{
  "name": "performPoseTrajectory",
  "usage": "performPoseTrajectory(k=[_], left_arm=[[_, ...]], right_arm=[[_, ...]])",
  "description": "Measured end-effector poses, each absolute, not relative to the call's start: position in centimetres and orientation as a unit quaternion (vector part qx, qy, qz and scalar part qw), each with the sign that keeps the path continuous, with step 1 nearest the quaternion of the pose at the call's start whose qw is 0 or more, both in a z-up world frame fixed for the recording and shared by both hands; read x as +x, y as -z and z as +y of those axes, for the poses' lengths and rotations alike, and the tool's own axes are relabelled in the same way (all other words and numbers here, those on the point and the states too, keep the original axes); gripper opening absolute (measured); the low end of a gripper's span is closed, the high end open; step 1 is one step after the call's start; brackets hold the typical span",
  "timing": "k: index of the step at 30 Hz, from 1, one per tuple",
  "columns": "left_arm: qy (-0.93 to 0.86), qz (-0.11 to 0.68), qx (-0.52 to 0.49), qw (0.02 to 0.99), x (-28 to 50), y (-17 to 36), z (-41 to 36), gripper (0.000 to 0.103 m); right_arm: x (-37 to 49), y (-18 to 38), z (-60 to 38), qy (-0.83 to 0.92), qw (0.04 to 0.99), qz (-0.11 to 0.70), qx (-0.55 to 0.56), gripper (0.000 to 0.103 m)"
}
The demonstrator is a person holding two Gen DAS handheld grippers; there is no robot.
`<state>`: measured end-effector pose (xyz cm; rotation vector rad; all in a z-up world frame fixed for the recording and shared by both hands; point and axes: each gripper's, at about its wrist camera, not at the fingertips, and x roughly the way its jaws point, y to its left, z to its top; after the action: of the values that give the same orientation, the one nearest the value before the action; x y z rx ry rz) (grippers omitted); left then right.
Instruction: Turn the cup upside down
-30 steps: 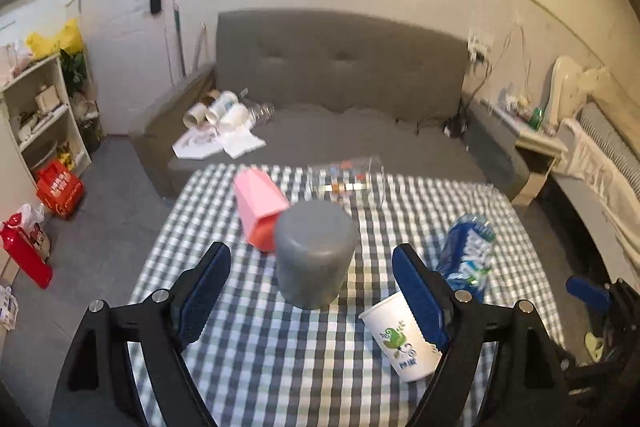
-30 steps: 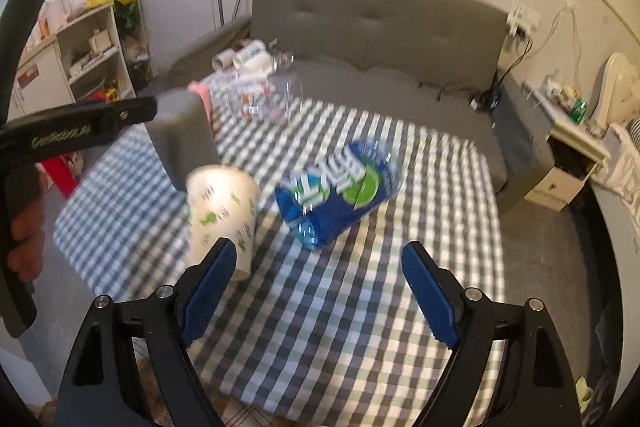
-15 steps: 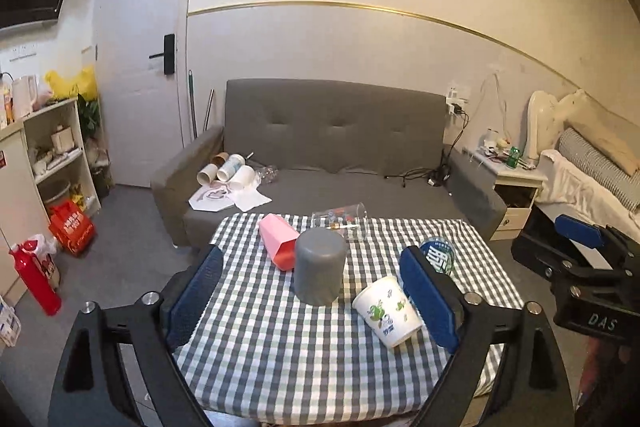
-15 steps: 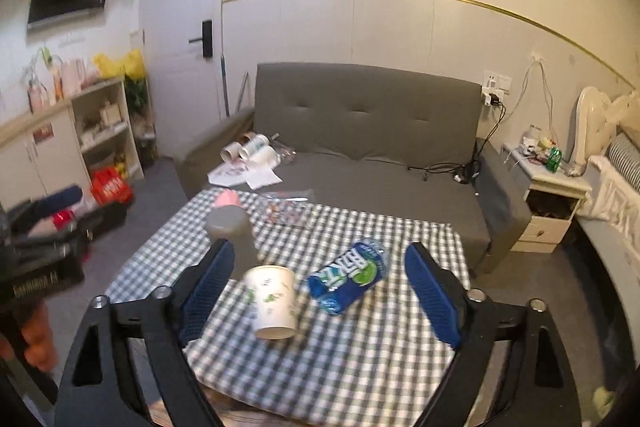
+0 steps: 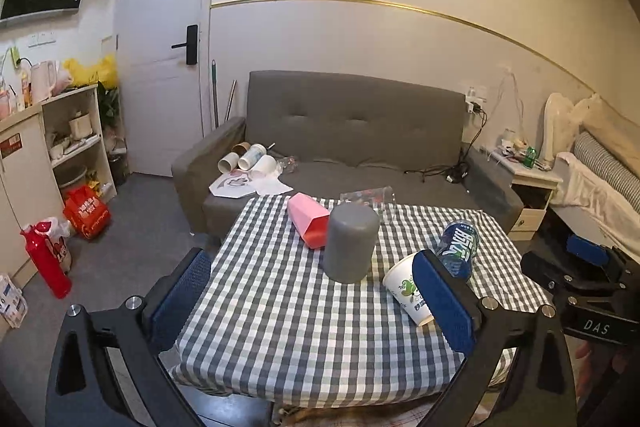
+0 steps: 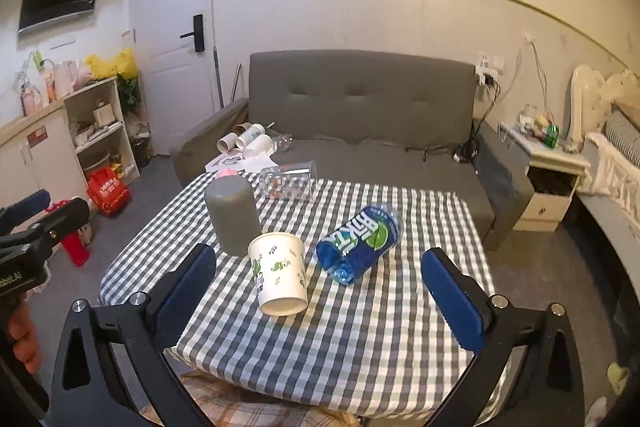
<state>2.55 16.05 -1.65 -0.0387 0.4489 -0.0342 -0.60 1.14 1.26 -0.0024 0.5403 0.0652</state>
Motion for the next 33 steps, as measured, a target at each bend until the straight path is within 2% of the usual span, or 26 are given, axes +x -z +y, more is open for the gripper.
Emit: performPoseTrajectory(k=[33], left_arm=[[0.033,0.235,-0.018,0.971,2.14,2.52,15.63,0.103]], right_arm=[[-0.46,-0.18,1.57,-0.036,0.958,0.285,-0.004,0.103]])
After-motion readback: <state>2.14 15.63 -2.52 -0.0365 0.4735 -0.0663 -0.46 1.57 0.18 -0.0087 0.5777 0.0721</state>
